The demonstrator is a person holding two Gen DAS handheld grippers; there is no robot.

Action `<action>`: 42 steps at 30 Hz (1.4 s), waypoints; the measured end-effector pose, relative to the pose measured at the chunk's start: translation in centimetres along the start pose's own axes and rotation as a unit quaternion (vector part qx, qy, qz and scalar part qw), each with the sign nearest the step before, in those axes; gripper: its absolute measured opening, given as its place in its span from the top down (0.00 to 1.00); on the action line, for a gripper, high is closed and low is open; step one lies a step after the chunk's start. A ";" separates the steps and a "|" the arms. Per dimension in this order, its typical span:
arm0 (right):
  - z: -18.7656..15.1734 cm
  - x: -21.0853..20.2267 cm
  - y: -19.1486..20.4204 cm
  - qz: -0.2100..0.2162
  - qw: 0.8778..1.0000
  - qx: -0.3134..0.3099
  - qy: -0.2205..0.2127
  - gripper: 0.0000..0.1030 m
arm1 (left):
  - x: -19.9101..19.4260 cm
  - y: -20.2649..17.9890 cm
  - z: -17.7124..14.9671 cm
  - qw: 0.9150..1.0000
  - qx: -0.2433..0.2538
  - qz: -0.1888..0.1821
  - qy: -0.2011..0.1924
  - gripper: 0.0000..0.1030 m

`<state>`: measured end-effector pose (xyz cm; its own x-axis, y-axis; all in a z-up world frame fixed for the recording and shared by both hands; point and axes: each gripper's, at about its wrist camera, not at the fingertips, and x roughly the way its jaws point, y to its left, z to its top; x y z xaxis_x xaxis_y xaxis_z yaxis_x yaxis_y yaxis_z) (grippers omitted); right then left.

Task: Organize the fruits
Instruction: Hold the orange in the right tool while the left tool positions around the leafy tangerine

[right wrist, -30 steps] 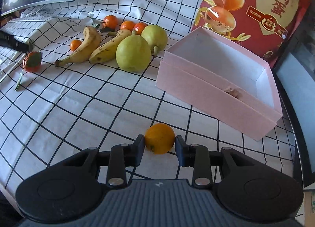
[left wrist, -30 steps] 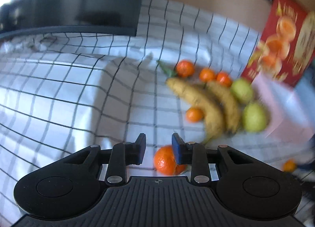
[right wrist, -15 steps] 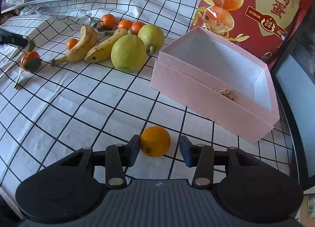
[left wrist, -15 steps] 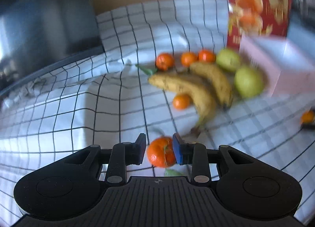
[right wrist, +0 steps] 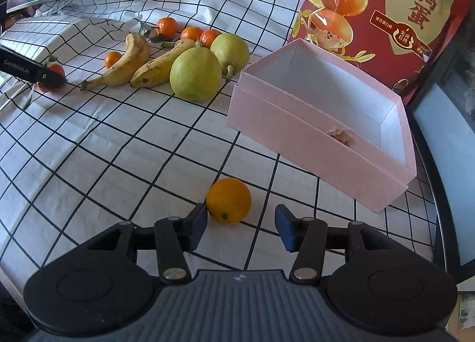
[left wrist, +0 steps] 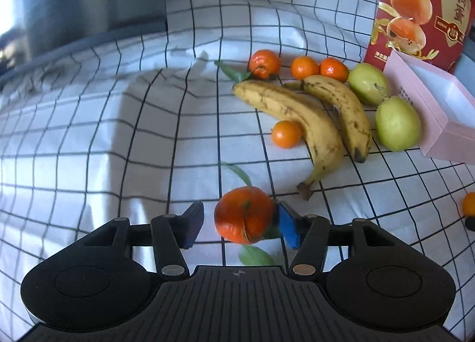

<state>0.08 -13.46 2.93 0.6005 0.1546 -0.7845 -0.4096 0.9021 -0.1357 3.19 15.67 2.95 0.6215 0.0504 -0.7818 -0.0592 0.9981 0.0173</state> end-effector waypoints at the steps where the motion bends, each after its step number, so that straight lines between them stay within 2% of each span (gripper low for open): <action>1: -0.1 0.0 0.0 0.000 1.000 0.000 0.000 0.51 | 0.1 0.0 -0.1 1.000 -0.005 -0.003 0.003 0.41; 7: -0.3 -0.1 -0.2 0.003 1.000 0.003 0.001 0.51 | 0.3 0.3 0.0 0.999 -0.031 -0.016 0.008 0.45; 8: -0.3 -0.1 -0.2 0.005 1.000 0.004 0.001 0.51 | 0.3 0.2 0.0 0.999 -0.032 -0.018 0.008 0.49; 11: -0.3 -0.2 0.0 0.011 1.000 0.006 0.000 0.51 | -0.1 -0.1 -0.1 1.000 -0.026 -0.017 0.004 0.50; 14: -0.3 -0.2 0.2 0.015 1.000 0.006 -0.002 0.51 | -0.8 -0.5 0.0 0.999 -0.023 -0.034 0.003 0.51; 17: -0.1 -0.1 0.2 0.022 1.000 0.014 -0.003 0.51 | -2.0 -1.7 0.1 0.998 -0.008 -0.058 -0.004 0.58; 18: -0.1 0.0 0.2 0.024 1.000 0.017 -0.006 0.51 | -2.3 -2.3 0.2 0.997 0.000 -0.071 -0.004 0.66; 19: 0.0 0.0 0.2 0.023 0.999 0.020 -0.007 0.51 | -2.7 -3.0 0.2 0.996 0.008 -0.085 -0.006 0.69; 20: 0.1 0.2 0.1 0.022 0.999 0.024 -0.009 0.51 | -3.1 -3.7 0.2 0.995 0.017 -0.096 -0.010 0.78; 21: 0.2 0.3 0.0 0.022 0.999 0.029 -0.011 0.56 | -3.4 -4.4 0.2 0.994 0.029 -0.108 -0.012 0.80; 23: 0.5 0.7 -0.2 0.028 0.999 0.034 -0.004 0.69 | -3.4 -5.6 0.2 0.992 0.052 -0.116 -0.010 0.80; 26: 0.6 0.5 -0.4 0.034 0.999 0.036 -0.006 0.69 | -2.8 -6.6 -0.3 0.991 0.078 -0.105 -0.002 0.79; 31: 0.1 -0.5 -0.8 0.032 0.999 0.032 -0.014 0.69 | -2.9 -7.1 0.1 0.991 0.103 -0.081 -0.012 0.78; 33: -0.1 -0.5 -0.9 0.029 0.999 0.034 -0.010 0.69 | -3.4 -7.1 0.3 0.991 0.113 -0.072 -0.026 0.73; 36: -0.4 -0.5 -1.0 0.025 0.999 0.034 -0.009 0.69 | -4.5 -5.7 0.9 0.993 0.086 -0.067 -0.043 0.72; 39: -0.6 -0.5 -1.0 0.023 0.999 0.035 -0.006 0.69 | -5.3 -2.8 1.6 0.996 0.010 -0.062 -0.067 0.73; 42: -0.7 -0.5 -1.0 0.021 0.999 0.035 -0.005 0.69 | -6.1 -0.1 2.0 0.992 -0.054 -0.065 -0.089 0.72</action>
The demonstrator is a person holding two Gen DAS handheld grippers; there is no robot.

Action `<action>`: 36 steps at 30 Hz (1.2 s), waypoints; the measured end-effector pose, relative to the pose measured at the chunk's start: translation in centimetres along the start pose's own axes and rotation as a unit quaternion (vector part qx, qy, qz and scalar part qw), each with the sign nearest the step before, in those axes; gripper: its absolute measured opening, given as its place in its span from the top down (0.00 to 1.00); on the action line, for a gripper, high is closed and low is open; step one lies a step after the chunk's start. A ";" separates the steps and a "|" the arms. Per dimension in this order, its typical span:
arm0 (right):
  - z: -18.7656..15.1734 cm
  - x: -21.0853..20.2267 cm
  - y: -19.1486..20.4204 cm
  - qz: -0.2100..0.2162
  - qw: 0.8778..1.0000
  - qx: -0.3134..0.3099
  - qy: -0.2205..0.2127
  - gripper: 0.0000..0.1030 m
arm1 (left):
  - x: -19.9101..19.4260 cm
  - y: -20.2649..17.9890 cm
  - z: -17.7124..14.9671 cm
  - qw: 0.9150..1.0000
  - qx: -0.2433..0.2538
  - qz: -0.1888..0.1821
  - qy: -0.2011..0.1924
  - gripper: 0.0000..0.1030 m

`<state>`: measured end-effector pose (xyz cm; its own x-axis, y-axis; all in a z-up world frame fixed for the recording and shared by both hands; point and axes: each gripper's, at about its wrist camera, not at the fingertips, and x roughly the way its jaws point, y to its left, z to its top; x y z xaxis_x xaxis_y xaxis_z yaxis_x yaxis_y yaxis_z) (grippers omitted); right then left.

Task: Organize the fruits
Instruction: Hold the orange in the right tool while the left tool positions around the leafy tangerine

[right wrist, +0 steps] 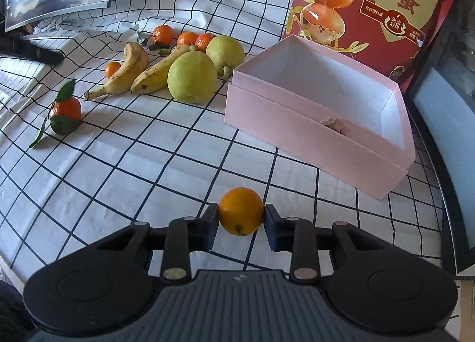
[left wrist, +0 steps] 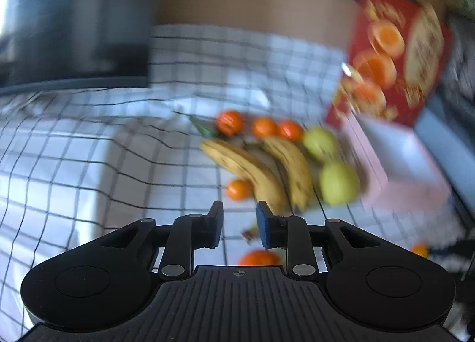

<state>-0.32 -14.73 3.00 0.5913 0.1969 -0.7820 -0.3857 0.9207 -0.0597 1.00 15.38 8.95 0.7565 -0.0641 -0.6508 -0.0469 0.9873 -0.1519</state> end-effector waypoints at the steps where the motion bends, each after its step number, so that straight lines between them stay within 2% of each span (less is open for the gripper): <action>1: -0.1 0.0 0.0 0.000 1.000 0.000 0.001 0.69 | -0.3 0.3 0.2 1.000 0.001 -0.006 -0.002 0.72; 2: -0.1 0.0 0.0 0.000 1.000 0.000 0.001 0.69 | -0.5 0.1 0.3 1.000 0.015 -0.016 -0.001 0.72; 4: -0.1 0.1 0.0 0.000 1.000 -0.001 0.004 0.69 | -0.6 -1.3 -0.1 0.996 0.076 -0.033 0.013 0.72; 6: -0.2 0.3 0.0 0.000 1.000 -0.003 0.006 0.69 | -0.1 -3.3 -1.1 0.987 0.154 -0.029 0.034 0.70; 8: -0.1 0.3 0.2 -0.002 1.000 -0.007 0.006 0.69 | 0.6 -5.0 -2.4 0.977 0.209 -0.013 0.049 0.70; 10: 0.0 0.3 0.3 -0.004 1.000 -0.012 0.006 0.68 | 1.4 -6.1 -3.5 0.967 0.246 -0.005 0.065 0.70; 13: 0.1 0.4 0.4 -0.011 1.000 -0.018 0.006 0.62 | 2.3 -7.0 -4.7 0.956 0.281 0.003 0.079 0.69; 16: 0.1 0.4 0.5 -0.020 1.000 -0.023 0.004 0.55 | 3.2 -7.0 -5.1 0.954 0.286 0.012 0.083 0.66; 19: 0.1 0.4 0.4 -0.020 1.000 -0.018 0.003 0.53 | 3.7 -6.6 -4.6 0.961 0.266 0.012 0.080 0.61; 21: 0.0 0.3 0.3 -0.019 1.000 -0.014 0.002 0.47 | 3.9 -6.4 -4.3 0.964 0.252 -0.004 0.081 0.46; 22: -0.1 0.3 0.4 -0.018 1.000 -0.012 0.001 0.46 | 4.0 -6.4 -4.3 0.965 0.249 -0.014 0.083 0.42; 24: -0.3 0.2 0.3 -0.019 1.000 -0.010 -0.001 0.43 | 4.1 -6.5 -4.5 0.965 0.248 -0.031 0.086 0.26; 25: -0.4 0.1 0.3 -0.020 1.000 -0.009 -0.002 0.43 | 4.1 -6.5 -4.5 0.965 0.246 -0.036 0.087 0.24; 28: -0.4 0.1 0.3 -0.021 1.000 -0.007 -0.002 0.42 | 3.9 -6.4 -4.4 0.968 0.229 -0.047 0.088 0.23; 30: -0.4 0.1 0.3 -0.023 1.000 -0.006 -0.002 0.40 | 3.6 -6.1 -4.1 0.971 0.217 -0.049 0.086 0.27; 36: -0.4 0.1 0.2 -0.022 1.000 0.001 -0.002 0.39 | 4.2 -5.1 -3.9 0.972 0.211 -0.010 0.099 0.28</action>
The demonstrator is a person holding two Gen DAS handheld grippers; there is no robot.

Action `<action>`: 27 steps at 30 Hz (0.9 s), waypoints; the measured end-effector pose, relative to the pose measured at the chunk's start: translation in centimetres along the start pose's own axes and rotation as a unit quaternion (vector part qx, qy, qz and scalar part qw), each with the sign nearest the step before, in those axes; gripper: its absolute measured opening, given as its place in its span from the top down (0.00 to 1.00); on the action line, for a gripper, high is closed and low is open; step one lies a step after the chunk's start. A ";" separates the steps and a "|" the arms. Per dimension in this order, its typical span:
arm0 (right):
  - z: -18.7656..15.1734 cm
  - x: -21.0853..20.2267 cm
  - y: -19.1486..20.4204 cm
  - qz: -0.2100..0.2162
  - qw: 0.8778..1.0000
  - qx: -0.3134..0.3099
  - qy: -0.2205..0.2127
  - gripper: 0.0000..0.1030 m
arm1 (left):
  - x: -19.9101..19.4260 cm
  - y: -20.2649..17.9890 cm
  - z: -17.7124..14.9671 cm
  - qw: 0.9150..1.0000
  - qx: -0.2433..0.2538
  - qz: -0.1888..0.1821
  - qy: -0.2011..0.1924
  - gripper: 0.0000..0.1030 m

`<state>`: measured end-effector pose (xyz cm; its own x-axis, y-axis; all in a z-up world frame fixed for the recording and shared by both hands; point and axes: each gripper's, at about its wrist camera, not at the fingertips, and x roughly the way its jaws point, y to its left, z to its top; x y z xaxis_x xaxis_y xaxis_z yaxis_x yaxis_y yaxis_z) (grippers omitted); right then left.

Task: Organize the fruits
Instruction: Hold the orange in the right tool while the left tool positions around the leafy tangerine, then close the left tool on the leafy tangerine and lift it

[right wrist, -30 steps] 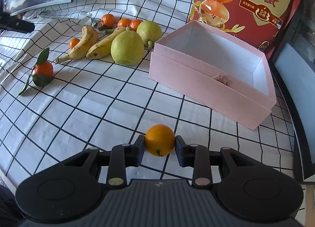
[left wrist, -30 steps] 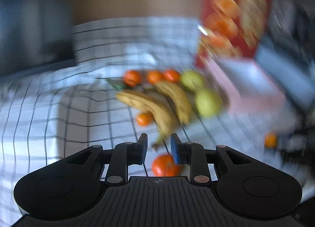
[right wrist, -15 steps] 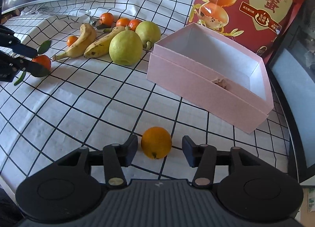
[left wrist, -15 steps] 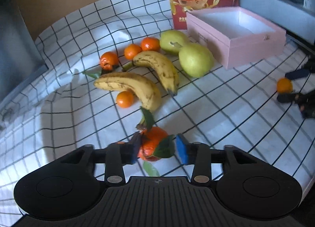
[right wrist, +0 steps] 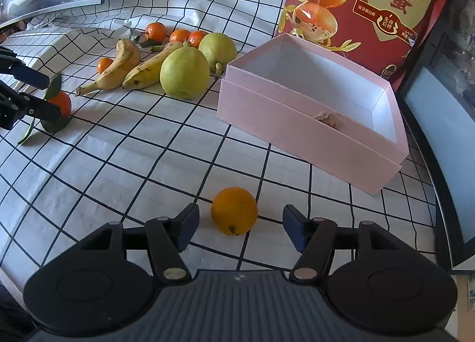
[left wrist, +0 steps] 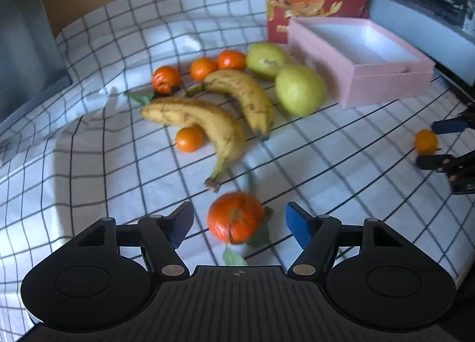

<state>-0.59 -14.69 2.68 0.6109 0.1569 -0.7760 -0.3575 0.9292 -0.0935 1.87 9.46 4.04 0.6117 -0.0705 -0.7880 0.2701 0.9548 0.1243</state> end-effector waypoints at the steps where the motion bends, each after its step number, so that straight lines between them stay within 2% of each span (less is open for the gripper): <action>1: 0.0 0.0 -0.1 0.002 1.000 0.002 0.000 0.39 | 0.2 0.2 0.0 1.000 -0.004 0.000 0.006 0.28; 4: 0.0 -0.2 -0.2 0.006 1.000 0.007 0.000 0.39 | 0.8 0.7 -0.2 1.000 -0.022 0.001 0.014 0.28; 7: 0.0 -0.7 -0.5 0.023 1.000 0.016 -0.006 0.39 | 1.2 1.6 -0.1 0.998 -0.062 -0.008 0.016 0.29; 12: 0.1 -1.1 -0.7 0.033 0.999 0.020 -0.012 0.38 | 1.7 2.2 -0.1 0.994 -0.101 -0.034 0.019 0.48; 16: 0.0 -1.0 -1.0 0.035 0.999 0.026 -0.006 0.38 | 1.6 1.6 -0.1 0.995 -0.098 -0.027 0.013 0.49; 19: 0.0 -1.1 -1.0 0.043 0.999 0.029 -0.009 0.39 | 0.9 1.4 0.2 0.994 -0.099 -0.035 0.001 0.51; 23: 0.2 -1.1 -0.8 0.045 0.999 0.024 -0.011 0.44 | -0.2 0.6 0.8 0.995 -0.086 -0.045 -0.012 0.60; 24: 0.3 -1.0 -0.8 0.043 0.999 0.026 -0.012 0.46 | -0.4 0.4 0.8 0.995 -0.082 -0.050 -0.013 0.69; 27: 0.4 -0.6 -1.2 0.045 0.998 0.037 -0.008 0.51 | -0.5 0.0 0.8 0.996 -0.071 -0.045 -0.016 0.71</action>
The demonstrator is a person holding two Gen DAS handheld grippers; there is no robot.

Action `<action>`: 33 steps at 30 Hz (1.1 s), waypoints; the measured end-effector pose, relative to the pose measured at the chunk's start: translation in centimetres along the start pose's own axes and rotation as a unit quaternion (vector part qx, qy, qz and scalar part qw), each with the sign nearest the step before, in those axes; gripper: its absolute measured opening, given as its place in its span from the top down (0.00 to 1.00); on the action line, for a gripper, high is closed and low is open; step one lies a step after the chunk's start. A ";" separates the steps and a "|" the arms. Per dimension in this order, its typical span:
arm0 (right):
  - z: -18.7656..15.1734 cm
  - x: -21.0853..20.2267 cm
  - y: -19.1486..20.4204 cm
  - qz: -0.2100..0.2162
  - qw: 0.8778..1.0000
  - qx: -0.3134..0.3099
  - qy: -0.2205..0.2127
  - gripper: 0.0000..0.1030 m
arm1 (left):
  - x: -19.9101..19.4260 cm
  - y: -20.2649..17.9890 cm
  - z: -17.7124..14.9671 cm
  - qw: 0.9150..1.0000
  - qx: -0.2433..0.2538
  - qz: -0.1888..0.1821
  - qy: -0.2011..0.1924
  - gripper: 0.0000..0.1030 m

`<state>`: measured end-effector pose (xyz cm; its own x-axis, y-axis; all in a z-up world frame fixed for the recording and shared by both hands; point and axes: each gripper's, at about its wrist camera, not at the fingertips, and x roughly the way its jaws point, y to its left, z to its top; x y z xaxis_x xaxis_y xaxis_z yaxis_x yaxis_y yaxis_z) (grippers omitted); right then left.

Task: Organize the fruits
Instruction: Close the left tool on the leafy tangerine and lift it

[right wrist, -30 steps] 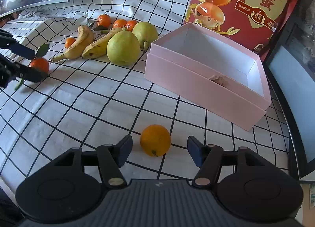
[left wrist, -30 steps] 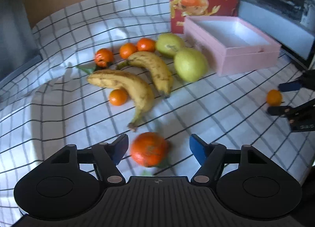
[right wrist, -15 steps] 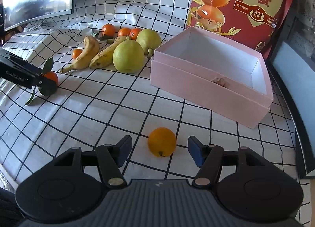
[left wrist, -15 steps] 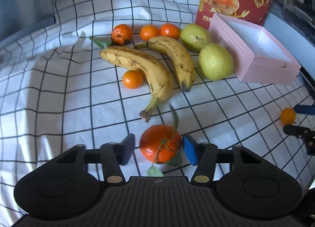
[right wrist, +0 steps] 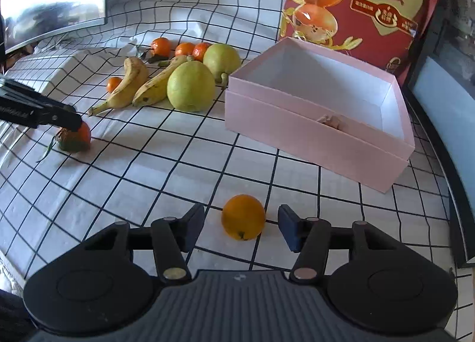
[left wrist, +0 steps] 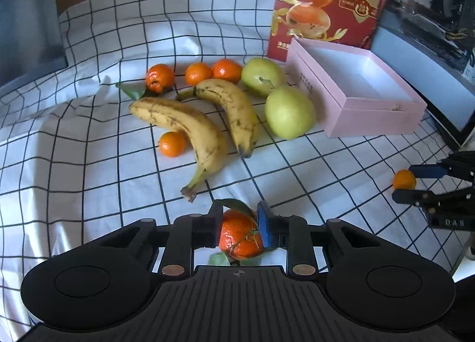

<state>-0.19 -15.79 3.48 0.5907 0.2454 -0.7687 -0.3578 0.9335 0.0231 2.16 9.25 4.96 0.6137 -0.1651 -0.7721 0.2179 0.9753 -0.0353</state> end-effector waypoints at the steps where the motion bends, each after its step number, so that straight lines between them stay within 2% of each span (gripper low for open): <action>1: 0.1 0.2 -0.1 0.002 1.000 0.004 0.004 0.53 | 0.0 0.0 -0.1 1.000 -0.001 0.002 0.000 0.71; 6: 0.0 0.4 0.0 0.010 1.000 0.000 0.007 0.54 | -0.1 0.2 -0.1 1.000 0.006 0.010 0.000 0.71; 13: 0.1 0.3 0.5 0.008 1.000 -0.012 0.008 0.54 | -1.5 -2.2 -0.6 0.996 0.089 0.025 -0.010 0.70; 17: 0.1 0.3 0.3 0.004 1.000 -0.006 0.011 0.54 | -0.5 -3.6 -1.2 0.989 0.139 0.050 0.006 0.66; 19: 0.1 0.3 0.3 0.003 1.000 -0.007 0.011 0.54 | 0.0 -4.0 -1.4 0.987 0.150 0.052 0.013 0.58; 21: 0.1 0.2 0.4 0.002 1.000 -0.011 0.010 0.54 | 0.2 -4.0 -1.4 0.988 0.148 0.036 0.015 0.41; 23: 0.0 0.1 0.5 0.002 1.000 -0.012 0.010 0.54 | 0.3 -4.0 -1.6 0.990 0.140 0.020 0.015 0.30; 24: -0.1 0.1 0.5 0.003 1.000 -0.012 0.011 0.54 | 0.3 -3.9 -1.6 0.990 0.136 0.013 0.013 0.28; 27: -0.2 0.1 0.4 0.002 1.000 -0.011 0.012 0.54 | 0.1 -3.5 -1.5 0.993 0.121 0.015 0.005 0.33; 29: -0.2 0.0 0.4 -0.001 1.000 -0.011 0.010 0.54 | 0.0 -3.0 -1.4 0.994 0.104 0.032 0.002 0.34; 33: -0.2 -0.2 0.4 -0.003 1.000 -0.014 0.008 0.54 | 0.7 -1.7 -1.2 0.996 0.076 0.049 0.020 0.34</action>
<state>-0.58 -15.51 3.54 0.5812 0.2353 -0.7790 -0.3745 0.9272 0.0007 1.36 7.64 3.70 0.6071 -0.0621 -0.7922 0.2734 0.9524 0.1349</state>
